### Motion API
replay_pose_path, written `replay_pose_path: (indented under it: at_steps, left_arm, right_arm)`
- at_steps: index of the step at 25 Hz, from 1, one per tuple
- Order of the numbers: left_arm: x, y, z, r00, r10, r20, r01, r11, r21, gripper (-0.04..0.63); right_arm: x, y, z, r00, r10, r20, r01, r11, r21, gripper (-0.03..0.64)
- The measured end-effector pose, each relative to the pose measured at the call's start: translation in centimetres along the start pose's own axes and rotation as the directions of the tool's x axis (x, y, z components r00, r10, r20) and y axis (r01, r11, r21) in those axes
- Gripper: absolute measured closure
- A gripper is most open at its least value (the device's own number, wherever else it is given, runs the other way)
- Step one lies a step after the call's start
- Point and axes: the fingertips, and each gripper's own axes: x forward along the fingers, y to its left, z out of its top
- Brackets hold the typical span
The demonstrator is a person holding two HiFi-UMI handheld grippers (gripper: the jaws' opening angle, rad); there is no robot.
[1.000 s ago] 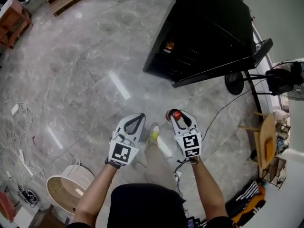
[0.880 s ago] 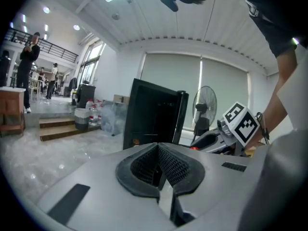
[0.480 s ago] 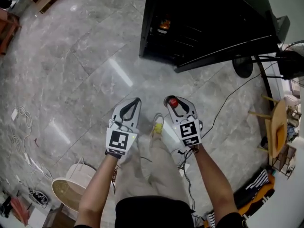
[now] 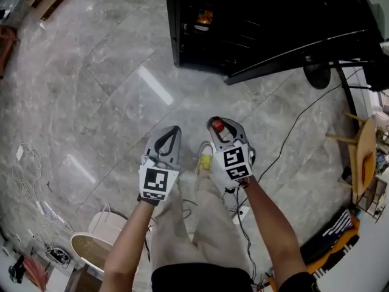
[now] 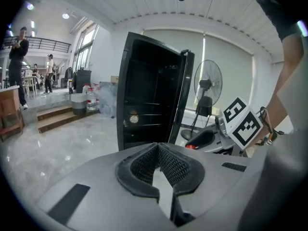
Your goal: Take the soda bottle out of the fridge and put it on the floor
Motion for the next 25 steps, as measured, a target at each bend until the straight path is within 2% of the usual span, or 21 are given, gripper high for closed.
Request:
replay_pose_path:
  at_steps: [4,8,13,19,25]
  left_arm:
    - [1.1,0.8,-1.7,0.999,0.030,-0.015,-0.030,1.000,-0.006,0.578]
    - [1.7,2.1,-3.6,0.997,0.068,-0.021,-0.069,0.996,-0.049,0.578]
    - [2.4,2.5,-6.1,0.997,0.074,-0.037,-0.076,0.994,-0.073,0.578]
    - [3.3,2.5,-8.5,0.996,0.072,-0.051,-0.077,0.992,-0.103,0.579]
    - [5.3,4.0,-10.5,0.998,0.068,-0.011,-0.069,0.992,-0.102,0.578]
  right_arm:
    - [2.4,-0.1,-2.5,0.998,0.015,-0.056,-0.017,0.999,-0.038,0.491]
    - [4.5,0.4,-4.7,0.992,0.040,-0.116,-0.050,0.995,-0.084,0.491]
    - [7.0,1.2,-6.9,0.982,0.062,-0.179,-0.095,0.978,-0.186,0.491]
    - [9.8,2.2,-8.9,0.963,0.091,-0.254,-0.179,0.920,-0.349,0.491]
    - [11.6,2.6,-11.0,0.944,0.101,-0.314,-0.243,0.857,-0.455,0.491]
